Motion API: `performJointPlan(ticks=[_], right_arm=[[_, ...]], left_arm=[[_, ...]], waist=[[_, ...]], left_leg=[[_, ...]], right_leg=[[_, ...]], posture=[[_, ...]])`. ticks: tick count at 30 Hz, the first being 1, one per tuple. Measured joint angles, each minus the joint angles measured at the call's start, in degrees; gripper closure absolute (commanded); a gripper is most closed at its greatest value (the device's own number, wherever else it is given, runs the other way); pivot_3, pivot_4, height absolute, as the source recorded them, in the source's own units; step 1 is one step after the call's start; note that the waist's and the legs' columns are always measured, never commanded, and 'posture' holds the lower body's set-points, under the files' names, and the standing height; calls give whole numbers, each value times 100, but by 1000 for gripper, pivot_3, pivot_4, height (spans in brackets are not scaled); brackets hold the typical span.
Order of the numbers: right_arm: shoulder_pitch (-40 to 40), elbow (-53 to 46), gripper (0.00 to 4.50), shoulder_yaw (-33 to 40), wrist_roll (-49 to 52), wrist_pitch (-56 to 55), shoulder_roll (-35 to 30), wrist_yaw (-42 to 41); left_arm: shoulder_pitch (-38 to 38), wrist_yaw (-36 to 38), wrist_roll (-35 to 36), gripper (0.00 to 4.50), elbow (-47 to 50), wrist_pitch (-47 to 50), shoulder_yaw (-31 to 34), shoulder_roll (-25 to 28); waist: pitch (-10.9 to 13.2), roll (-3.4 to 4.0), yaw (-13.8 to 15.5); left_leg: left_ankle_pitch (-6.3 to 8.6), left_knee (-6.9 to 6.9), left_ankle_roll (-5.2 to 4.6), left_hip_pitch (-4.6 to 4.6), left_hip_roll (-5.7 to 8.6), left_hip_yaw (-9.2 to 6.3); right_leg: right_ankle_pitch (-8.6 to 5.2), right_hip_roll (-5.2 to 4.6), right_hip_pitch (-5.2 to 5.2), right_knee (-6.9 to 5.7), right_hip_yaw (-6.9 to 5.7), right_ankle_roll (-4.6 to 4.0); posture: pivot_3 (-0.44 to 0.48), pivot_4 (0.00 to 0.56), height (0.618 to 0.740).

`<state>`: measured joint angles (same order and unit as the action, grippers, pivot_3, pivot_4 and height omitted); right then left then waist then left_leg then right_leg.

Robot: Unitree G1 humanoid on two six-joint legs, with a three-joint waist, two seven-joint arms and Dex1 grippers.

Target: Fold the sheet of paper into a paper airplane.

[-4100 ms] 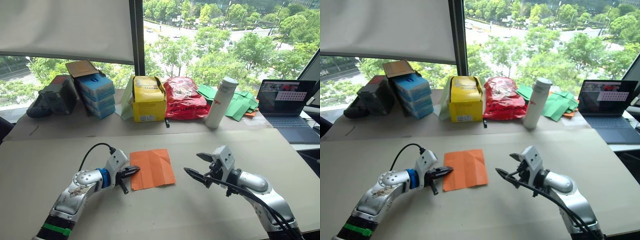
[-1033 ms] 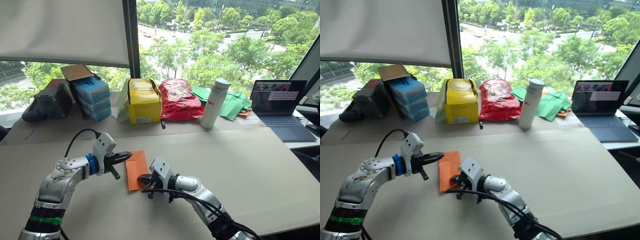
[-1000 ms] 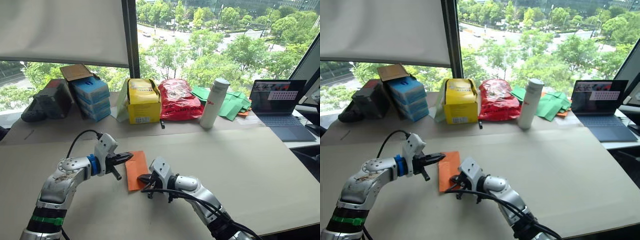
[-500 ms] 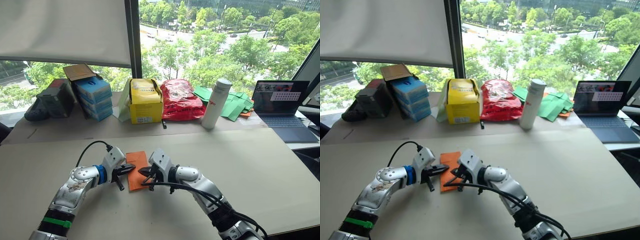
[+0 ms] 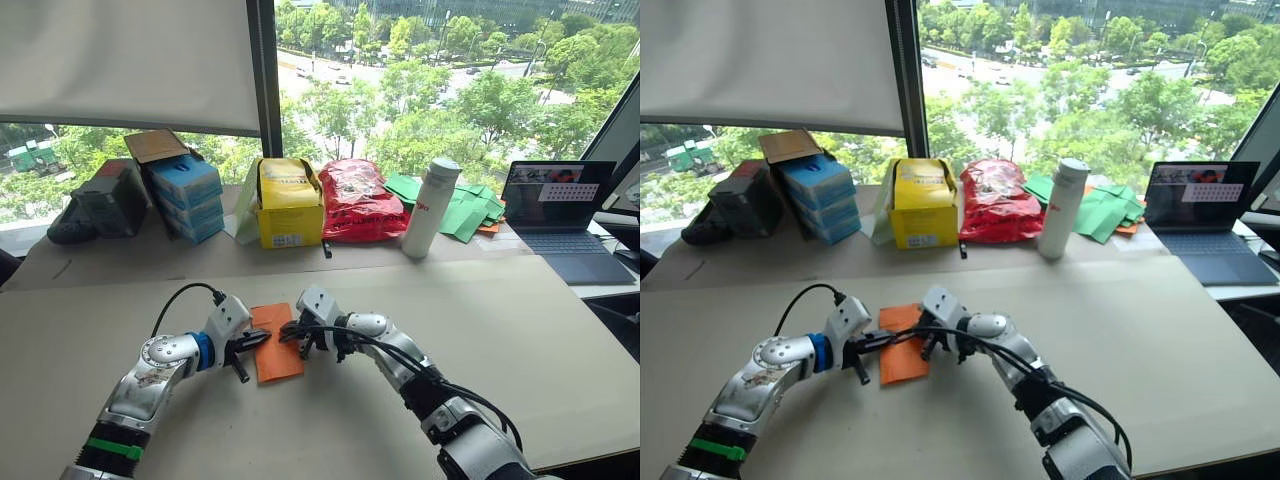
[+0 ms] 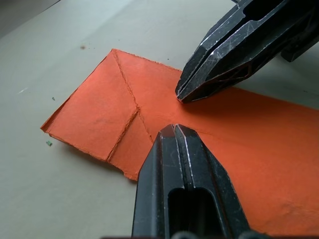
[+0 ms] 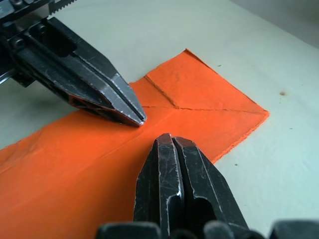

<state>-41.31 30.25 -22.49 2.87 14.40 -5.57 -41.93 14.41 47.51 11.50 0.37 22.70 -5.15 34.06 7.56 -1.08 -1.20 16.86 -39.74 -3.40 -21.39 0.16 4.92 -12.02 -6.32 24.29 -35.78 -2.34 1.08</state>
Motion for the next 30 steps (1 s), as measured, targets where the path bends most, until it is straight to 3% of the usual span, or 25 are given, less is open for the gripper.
performJointPlan(ticks=[7,19,23,30], right_arm=[[-802,1342,4468,187,-181,-536,236,-7],[-1442,2589,4468,502,-403,-1060,584,113],[-1301,2395,4468,515,-434,-1088,533,-98],[-249,666,4468,255,-433,-608,220,-816]], left_arm=[[-106,-59,5,4500,154,110,65,2],[-204,-128,4,4500,284,134,92,3],[-216,-133,3,4500,302,134,91,4],[-242,-138,3,4500,327,139,102,21]], waist=[[2,3,-57],[9,15,-130],[10,16,-126],[8,18,-128]], left_leg=[[0,5,5,0,0,0],[19,12,48,0,1,0],[22,14,52,0,1,-1],[24,23,50,2,0,-1]], right_leg=[[0,-9,3,-2,-3,-3],[1,-13,6,-3,-3,-4],[1,-13,6,-2,-4,-4],[1,-15,6,1,-5,-4]], posture=[[0,150,740],[0,150,740],[0,150,740],[0,150,740]])
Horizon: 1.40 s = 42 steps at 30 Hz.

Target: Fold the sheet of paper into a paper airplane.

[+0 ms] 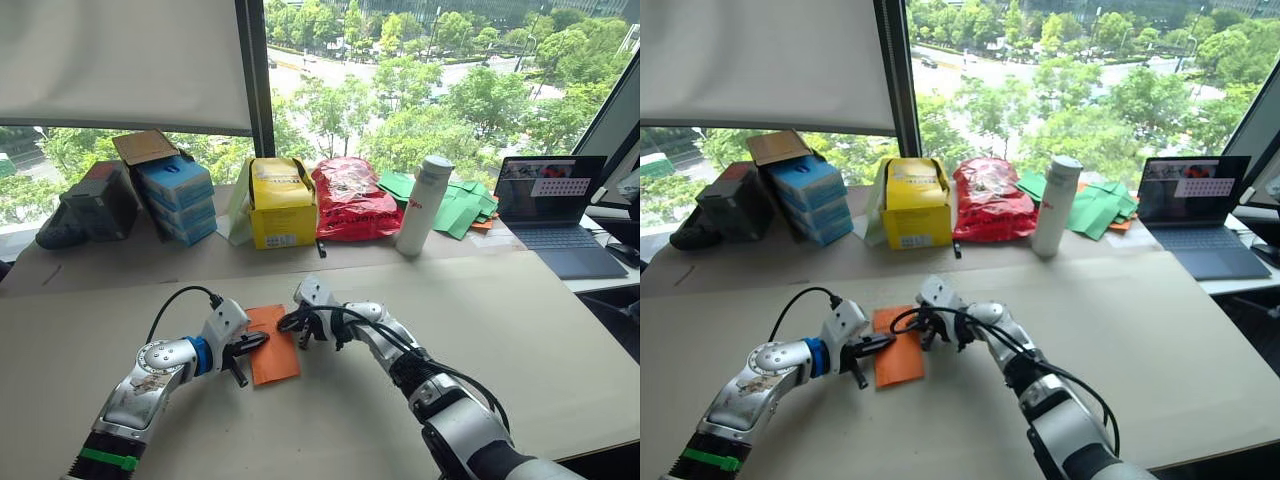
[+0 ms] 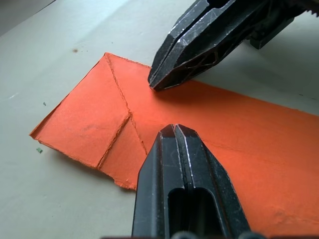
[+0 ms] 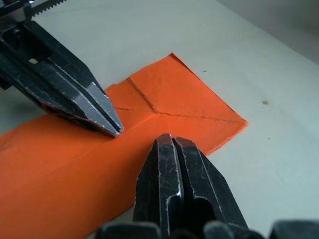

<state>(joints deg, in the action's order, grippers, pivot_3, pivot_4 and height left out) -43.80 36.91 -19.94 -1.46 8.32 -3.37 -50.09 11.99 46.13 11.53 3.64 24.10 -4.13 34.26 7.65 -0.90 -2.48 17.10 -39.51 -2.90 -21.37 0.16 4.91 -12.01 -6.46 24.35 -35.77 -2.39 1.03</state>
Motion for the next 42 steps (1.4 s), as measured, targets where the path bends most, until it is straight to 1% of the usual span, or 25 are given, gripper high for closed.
performJointPlan(ticks=[6,11,15,19,24,29,33,34,36,38,39,42], right_arm=[[637,-1314,4468,-201,0,734,-256,-115],[996,-2175,4468,-331,31,1293,-535,-260],[1185,-2677,4468,-434,56,1630,-704,-361],[1481,-3391,4468,-575,113,2019,-1019,-522],[1631,-3844,4468,-702,248,2318,-1274,-668],[1685,-3961,4468,-698,280,2433,-1285,-574],[1815,-3959,4468,-547,455,2326,-1171,-413],[1922,-4059,4468,-413,576,2308,-1172,-396],[2039,-4319,4468,-131,803,2332,-1204,-342],[2093,-4730,4468,193,1089,2441,-1265,-279],[2141,-4994,4468,378,1244,2523,-1308,-219],[2303,-5421,4468,581,1432,2722,-1444,-86]], left_arm=[[24,3,-2,4500,-8,14,-23,1],[48,18,-2,4500,-26,14,-41,2],[69,42,-2,4500,-62,4,-45,2],[111,69,-3,4500,-101,-7,-73,1],[126,87,-4,4500,-124,-20,-82,1],[134,117,-4,4500,-132,-26,-83,1],[133,127,19,4500,-123,-15,-67,0],[78,135,78,4500,-66,23,-10,2],[-52,161,282,4500,45,186,204,12],[-191,186,575,4500,163,470,510,75],[-271,220,742,4500,270,657,692,195],[-367,293,1051,4500,476,980,1078,445]], waist=[[0,1,9],[0,1,21],[0,1,30],[-1,1,53],[-1,1,103],[-1,0,115],[0,1,127],[1,1,131],[3,0,126],[2,-1,129],[6,-6,138],[8,-5,162]], left_leg=[[3,3,-2,3,0,0],[6,3,-6,4,0,0],[11,4,-14,5,-1,0],[17,6,-23,5,-1,0],[26,9,-40,6,-2,-1],[25,16,-38,7,-3,-1],[23,18,-35,4,-3,-1],[24,18,-36,-4,-3,-1],[8,18,-11,-26,-3,-1],[-22,18,-34,-74,-2,-1],[-29,18,-35,-90,-3,-2],[-29,20,-34,-97,-4,-4]], right_leg=[[-1,-3,0,3,-1,-2],[-1,-4,-1,7,-1,-2],[-2,-4,-1,10,-1,-3],[-2,-5,-2,17,-1,-3],[-2,-5,-2,30,-6,-4],[-2,-5,-3,37,-7,-4],[-2,-4,0,38,-8,-4],[-2,-5,5,41,-9,-4],[-1,-4,24,44,-10,-4],[0,-4,70,40,-10,-3],[0,-2,86,38,-15,-4],[0,-1,88,45,-27,-6]], posture=[[0,150,740],[0,150,740],[0,150,740],[0,150,740],[0,150,740],[0,150,740],[0,150,740],[0,150,740],[0,150,740],[0,150,740],[0,150,740],[0,150,740]])
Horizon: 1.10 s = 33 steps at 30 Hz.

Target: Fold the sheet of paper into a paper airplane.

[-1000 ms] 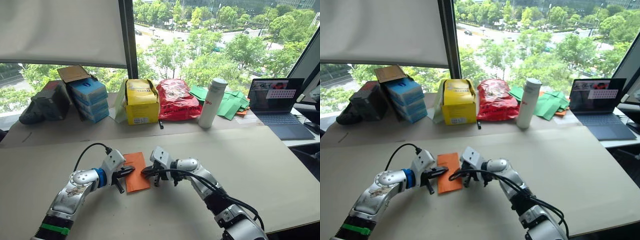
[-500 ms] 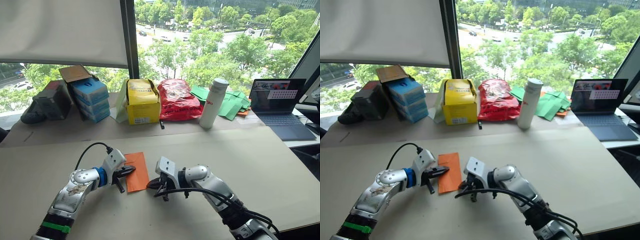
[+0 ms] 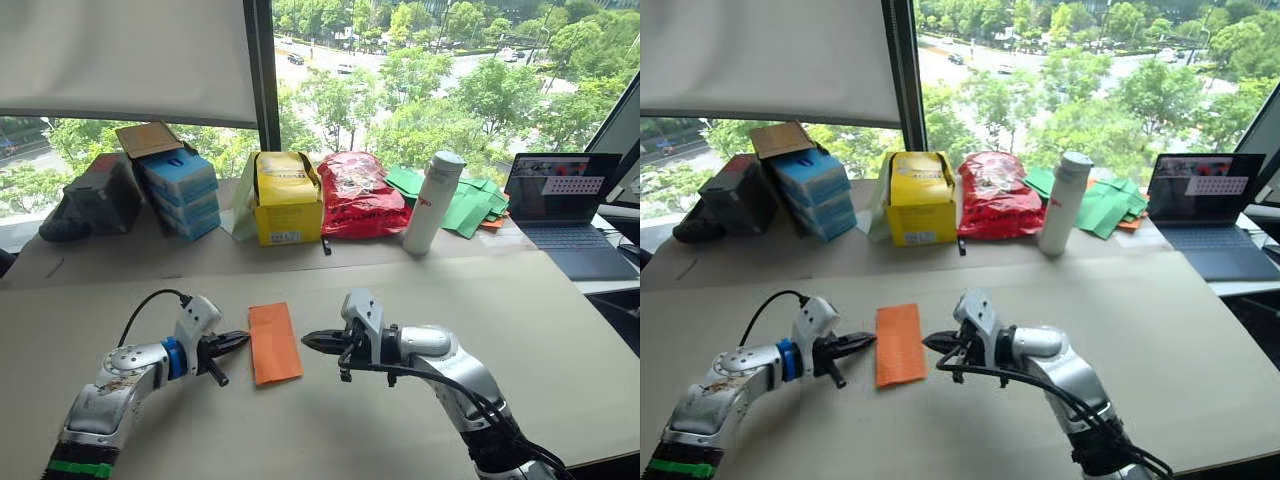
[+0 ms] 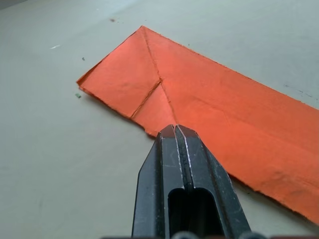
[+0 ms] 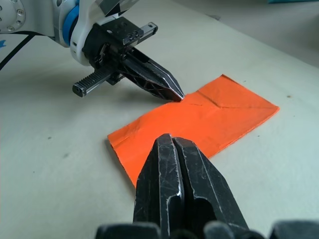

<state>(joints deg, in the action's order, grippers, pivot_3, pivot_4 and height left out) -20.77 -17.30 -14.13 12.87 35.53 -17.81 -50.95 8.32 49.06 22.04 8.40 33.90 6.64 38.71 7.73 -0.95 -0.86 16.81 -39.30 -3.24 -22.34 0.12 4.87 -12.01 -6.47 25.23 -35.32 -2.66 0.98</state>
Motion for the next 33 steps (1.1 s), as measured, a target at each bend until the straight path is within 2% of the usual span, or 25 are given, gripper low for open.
performJointPlan(ticks=[3,6,12,21,26,29,33], right_arm=[[156,-223,4468,56,89,178,-106,203],[241,-349,4468,107,130,254,-189,384],[313,-529,4468,299,253,423,-243,685],[357,-615,4468,437,479,588,-277,1004],[-295,-452,4468,384,588,591,-58,1134],[-971,54,4468,76,371,504,206,1283],[-1265,724,4468,-289,40,385,387,1468]], left_arm=[[-104,113,80,4500,193,115,142,270],[-274,125,34,4500,188,102,-20,252],[-114,-4,26,4500,184,94,-312,-117],[822,-58,-87,4500,-158,-129,-846,-626],[1094,0,-217,4500,-571,-307,-1215,-953],[1162,12,-286,4500,-738,-386,-1371,-1102],[1204,35,-298,4500,-752,-402,-1398,-1124]], waist=[[1,1,4],[4,-2,11],[12,-15,38],[12,-16,64],[13,-17,38],[13,-18,11],[13,-18,18]], left_leg=[[4,0,-7,1,3,1],[6,0,-10,1,4,2],[1,-1,-6,0,4,2],[4,-45,-16,-7,3,7],[6,-60,-22,-7,4,13],[5,-61,-19,-7,2,14],[3,-62,-17,-11,2,14]], right_leg=[[1,-2,-9,17,-1,2],[3,-2,-11,19,-2,5],[4,5,-12,15,-7,4],[5,57,-23,1,-42,6],[11,74,-24,-5,-32,15],[11,86,-22,-11,-25,15],[10,88,-21,-44,-24,14]], posture=[[0,150,740],[0,150,740],[0,150,740],[0,150,740],[0,150,740],[0,150,740],[0,150,740]])
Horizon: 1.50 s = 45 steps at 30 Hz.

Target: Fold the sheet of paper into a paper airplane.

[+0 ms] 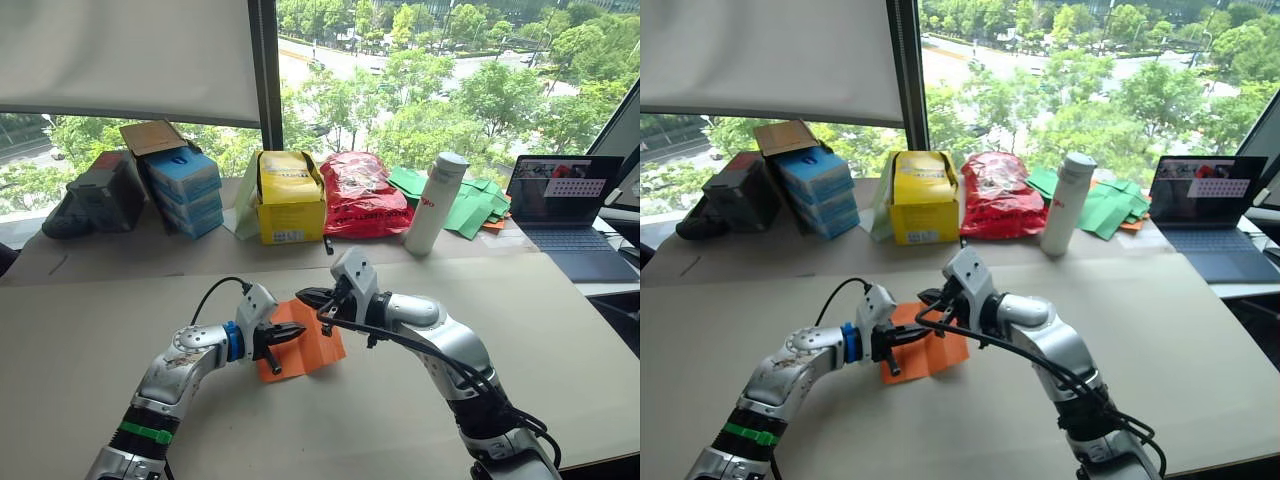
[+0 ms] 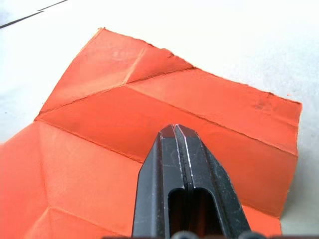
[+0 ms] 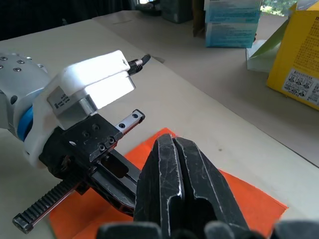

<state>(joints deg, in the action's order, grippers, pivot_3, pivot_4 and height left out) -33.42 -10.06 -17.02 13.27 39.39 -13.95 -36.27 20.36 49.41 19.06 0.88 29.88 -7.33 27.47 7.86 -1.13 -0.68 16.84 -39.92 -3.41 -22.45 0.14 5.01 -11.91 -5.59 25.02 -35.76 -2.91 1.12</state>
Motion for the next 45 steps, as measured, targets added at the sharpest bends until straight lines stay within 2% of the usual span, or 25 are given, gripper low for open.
performJointPlan(ticks=[6,15,20,26,30,36,45], right_arm=[[158,644,4468,-466,-457,-1,-149,61],[560,540,4468,-519,-626,75,-426,59],[649,484,4468,-499,-652,76,-456,147],[688,473,4468,-415,-635,115,-350,262],[715,464,3322,-199,-577,207,-226,406],[409,836,1209,493,-568,234,54,1043],[197,1386,1209,641,-506,462,504,1138]], left_arm=[[-114,16,-29,4500,77,3,42,210],[-640,31,-137,4500,148,-286,230,664],[-692,20,-195,4500,86,-452,220,670],[-694,-48,-199,4500,93,-449,204,622],[-690,-51,-198,4500,93,-463,193,617],[-682,-48,-199,4500,92,-479,184,618],[-676,-78,-205,4500,100,-489,166,617]], waist=[[0,0,-3],[0,0,-6],[-1,0,2],[-1,0,2],[0,0,3],[0,1,1],[0,2,-17]], left_leg=[[4,-14,-7,-7,0,1],[4,-9,-4,37,-3,2],[9,3,-10,78,-2,-1],[8,4,-8,79,-1,-2],[8,4,-8,72,0,-3],[8,5,-6,67,1,-3],[7,8,-7,64,1,-2]], right_leg=[[1,-3,0,1,-1,5],[-1,-11,-25,10,11,2],[-2,-61,-64,21,4,2],[-1,-72,-67,22,-4,1],[-1,-77,-62,23,-5,1],[-1,-79,-54,20,-7,1],[-1,-75,-52,21,-7,1]], posture=[[0,150,740],[0,150,740],[0,150,740],[0,150,740],[0,150,740],[0,150,740],[0,150,740]])
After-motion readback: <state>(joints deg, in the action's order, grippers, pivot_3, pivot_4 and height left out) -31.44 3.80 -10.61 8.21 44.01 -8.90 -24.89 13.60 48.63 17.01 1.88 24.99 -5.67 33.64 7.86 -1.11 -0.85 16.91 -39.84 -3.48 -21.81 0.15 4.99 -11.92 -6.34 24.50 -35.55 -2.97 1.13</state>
